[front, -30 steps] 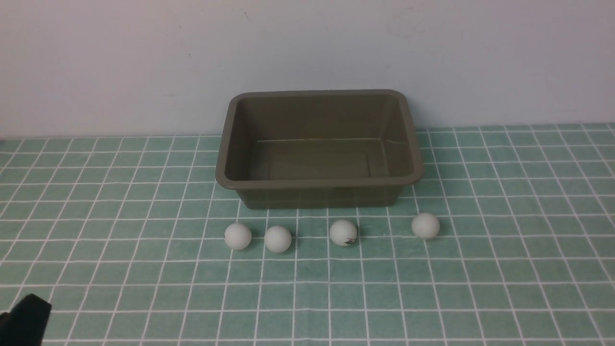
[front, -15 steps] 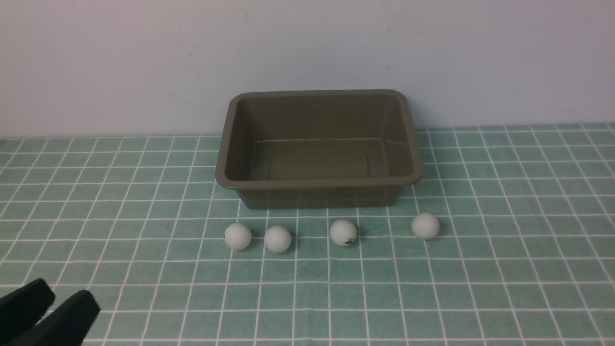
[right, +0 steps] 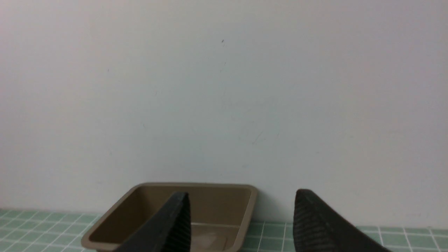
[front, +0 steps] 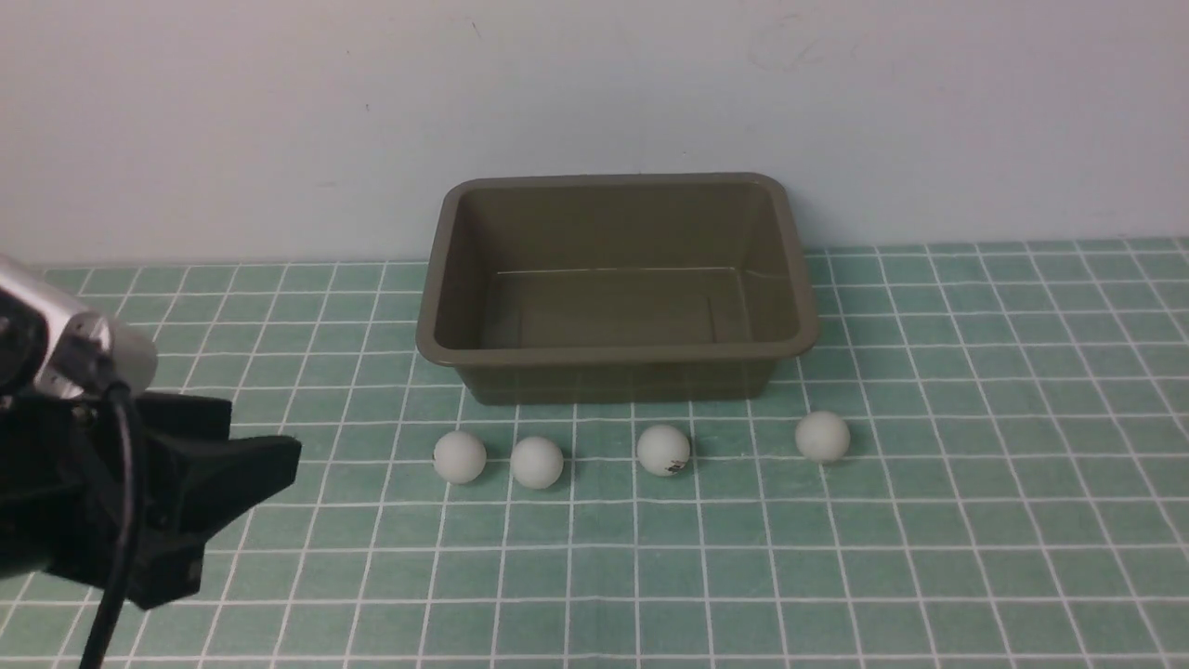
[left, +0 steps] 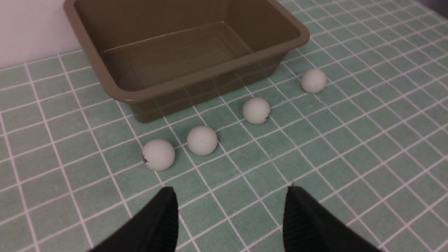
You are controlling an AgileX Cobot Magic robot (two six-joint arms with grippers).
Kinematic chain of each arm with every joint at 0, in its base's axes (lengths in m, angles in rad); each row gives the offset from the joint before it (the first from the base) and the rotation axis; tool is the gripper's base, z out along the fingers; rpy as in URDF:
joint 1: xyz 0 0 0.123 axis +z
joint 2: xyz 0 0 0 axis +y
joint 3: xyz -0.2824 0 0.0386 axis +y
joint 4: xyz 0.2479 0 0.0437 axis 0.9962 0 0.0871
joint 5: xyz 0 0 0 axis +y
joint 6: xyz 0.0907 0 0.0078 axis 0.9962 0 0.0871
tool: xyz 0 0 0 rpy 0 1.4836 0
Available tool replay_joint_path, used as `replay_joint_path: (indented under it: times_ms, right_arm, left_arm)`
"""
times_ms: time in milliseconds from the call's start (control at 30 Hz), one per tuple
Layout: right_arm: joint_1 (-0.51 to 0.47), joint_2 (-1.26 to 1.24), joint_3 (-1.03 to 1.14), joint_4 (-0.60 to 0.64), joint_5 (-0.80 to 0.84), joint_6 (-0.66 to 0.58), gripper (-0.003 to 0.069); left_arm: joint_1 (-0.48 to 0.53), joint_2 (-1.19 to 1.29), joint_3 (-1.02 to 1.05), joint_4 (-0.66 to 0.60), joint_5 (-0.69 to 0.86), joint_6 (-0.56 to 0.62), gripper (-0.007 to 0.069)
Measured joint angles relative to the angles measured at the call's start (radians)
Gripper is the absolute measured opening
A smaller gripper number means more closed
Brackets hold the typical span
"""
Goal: Put the table tennis balls in the box on the green coffee tablecloth.
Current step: 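Reach for and grasp a ping pong ball on the table beside the basket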
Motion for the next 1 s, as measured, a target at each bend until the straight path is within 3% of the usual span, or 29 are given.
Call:
replay_joint_path:
  times_ms: [233,533,733,1000]
  right_arm:
    - [0.0,0.145,0.0,0.115,0.155,-0.196,0.0367]
    - [0.0,0.332,0.0,0.12,0.152,-0.263,0.0367]
    - [0.0,0.421,0.0,0.121,0.124,-0.344,0.0367]
    - [0.0,0.43,0.0,0.123,0.1,-0.371,0.0367]
  left_arm:
    - [0.0,0.12,-0.037,0.002,-0.006,0.045,0.0373]
    - [-0.004,0.317,-0.042,-0.058,-0.049,0.157,0.0378]
    - [-0.074,0.454,-0.044,-0.099,-0.095,0.259,0.0457]
    - [-0.119,0.502,-0.044,-0.186,-0.177,0.273,0.0479]
